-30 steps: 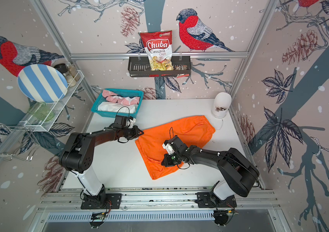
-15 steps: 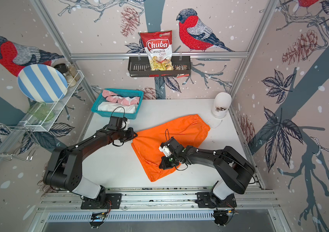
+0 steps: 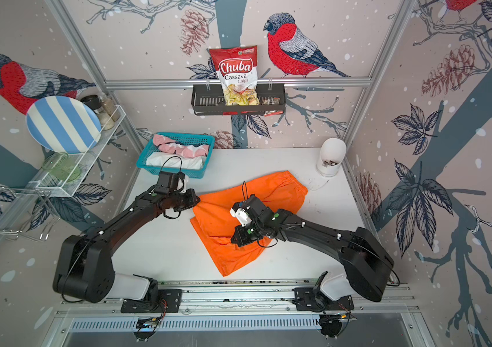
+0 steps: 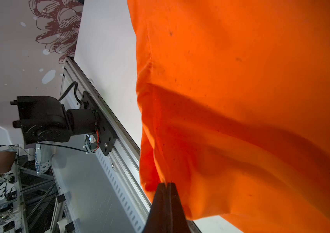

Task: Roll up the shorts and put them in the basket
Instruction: Adjust the shorts at the center of the board.

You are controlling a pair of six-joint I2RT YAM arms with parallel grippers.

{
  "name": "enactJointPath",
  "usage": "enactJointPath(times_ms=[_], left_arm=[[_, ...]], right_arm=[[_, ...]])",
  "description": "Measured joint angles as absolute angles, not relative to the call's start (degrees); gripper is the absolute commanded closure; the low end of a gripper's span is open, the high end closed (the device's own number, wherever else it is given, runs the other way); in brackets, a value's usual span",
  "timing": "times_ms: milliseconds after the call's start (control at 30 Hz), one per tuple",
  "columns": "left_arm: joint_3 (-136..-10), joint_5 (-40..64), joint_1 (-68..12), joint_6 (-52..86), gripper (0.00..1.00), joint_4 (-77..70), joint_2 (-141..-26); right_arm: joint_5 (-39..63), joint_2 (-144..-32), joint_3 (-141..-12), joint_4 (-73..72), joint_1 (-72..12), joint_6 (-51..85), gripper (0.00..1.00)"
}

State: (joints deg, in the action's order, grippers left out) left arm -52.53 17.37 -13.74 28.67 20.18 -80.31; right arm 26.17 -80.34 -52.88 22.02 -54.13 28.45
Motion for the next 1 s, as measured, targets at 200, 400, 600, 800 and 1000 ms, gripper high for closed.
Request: enactJointPath(times_ms=[200,400,600,800,1000], left_arm=[[-43.7,16.1,-14.4,31.7,0.80,21.2,-80.5],[-43.4,14.9,-15.4,33.3,0.50,21.5,-80.3],[-51.6,10.3,-16.9,33.0,0.49,26.0,-73.4],[-51.6,8.6,-24.4,34.7,0.52,27.7,-71.9],[-45.5,9.1,-34.8,39.6,0.52,24.0,-76.9]], right_arm=[[30.2,-80.2,-45.3,20.9,-58.5,30.5,1.00],[35.2,-83.2,-45.4,16.7,-60.5,31.9,0.48],[36.0,-75.4,-49.3,18.5,-49.1,29.0,0.44],[30.2,-79.0,-52.4,23.0,-34.8,23.7,0.44],[20.7,-96.0,-62.2,23.7,-23.3,18.2,0.50]])
